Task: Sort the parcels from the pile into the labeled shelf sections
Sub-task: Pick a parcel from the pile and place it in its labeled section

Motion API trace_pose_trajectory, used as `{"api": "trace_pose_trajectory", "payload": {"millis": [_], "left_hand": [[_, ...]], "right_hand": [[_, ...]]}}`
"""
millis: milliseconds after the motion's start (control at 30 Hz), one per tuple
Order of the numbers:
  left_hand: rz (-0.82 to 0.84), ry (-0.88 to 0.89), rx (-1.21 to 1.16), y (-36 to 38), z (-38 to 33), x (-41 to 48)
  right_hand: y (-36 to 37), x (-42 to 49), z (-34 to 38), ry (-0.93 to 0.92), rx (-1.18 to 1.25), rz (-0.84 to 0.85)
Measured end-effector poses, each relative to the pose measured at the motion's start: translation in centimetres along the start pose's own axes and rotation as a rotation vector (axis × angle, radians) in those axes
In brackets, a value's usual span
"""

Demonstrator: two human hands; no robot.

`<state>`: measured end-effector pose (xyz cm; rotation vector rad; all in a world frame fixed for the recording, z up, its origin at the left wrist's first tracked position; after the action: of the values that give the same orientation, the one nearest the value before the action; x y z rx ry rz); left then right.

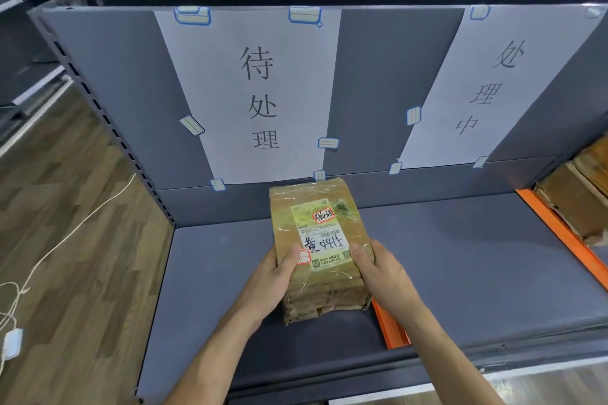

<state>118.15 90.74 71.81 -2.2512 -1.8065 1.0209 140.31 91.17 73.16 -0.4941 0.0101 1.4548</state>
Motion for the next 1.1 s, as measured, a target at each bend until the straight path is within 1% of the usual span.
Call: {"api": "trace_pose_trajectory", "payload": {"millis": [267,467,533,600,700,767,900,1000,1100], "left_hand": [[0.015,-0.011,-0.02,-0.2,0.1,0.6],[-0.028,-0.014,-0.013,-0.6,-0.2,0.3],[-0.072,0.005,0.023,-1.1,-0.5,-0.1],[-0.123,0.026,0.109,-1.8,-0.8,-0.7],[-0.17,0.061,0.233,-2.4,-0.9,-2.0],[-0.153,0.111,0.277,-2.2,-1.0,-2.8],[-0.079,0.186,0.278,-1.0,-1.5,-3.8],[-0.115,0.154,0.307,-0.9,-1.4,-3.9],[-0.138,0.132,0.328,-0.9,-1.3,-3.8]], "right_hand": [[0.1,-0.3,0.5,0.023,-0.003,0.016],[-0.5,-0.9,1.8,-0.075,-0.096,-0.029],[-0.9,-1.1,2.0,-0.098,-0.119,-0.044],[-1.6,-1.4,2.1,-0.111,-0.139,-0.057],[-2.3,-2.0,2.1,-0.124,-0.187,-0.032],[-2.3,-2.5,2.4,-0.173,-0.243,0.005],[-1.7,-3.7,2.4,-0.231,-0.335,0.062],[-1.7,-4.1,2.2,-0.271,-0.263,0.041],[-2.8,-4.1,1.3,-0.214,-0.141,-0.023]]}}
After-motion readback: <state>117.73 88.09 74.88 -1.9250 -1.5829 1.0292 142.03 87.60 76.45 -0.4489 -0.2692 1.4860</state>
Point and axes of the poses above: each hand's wrist, its own x-axis towards the middle knuckle, its own y-axis out of the palm, z = x × y, the point moved 9 cm from there along x, towards the middle knuckle, and after that the axes turned 15 degrees about x, right-handed, at the moved point
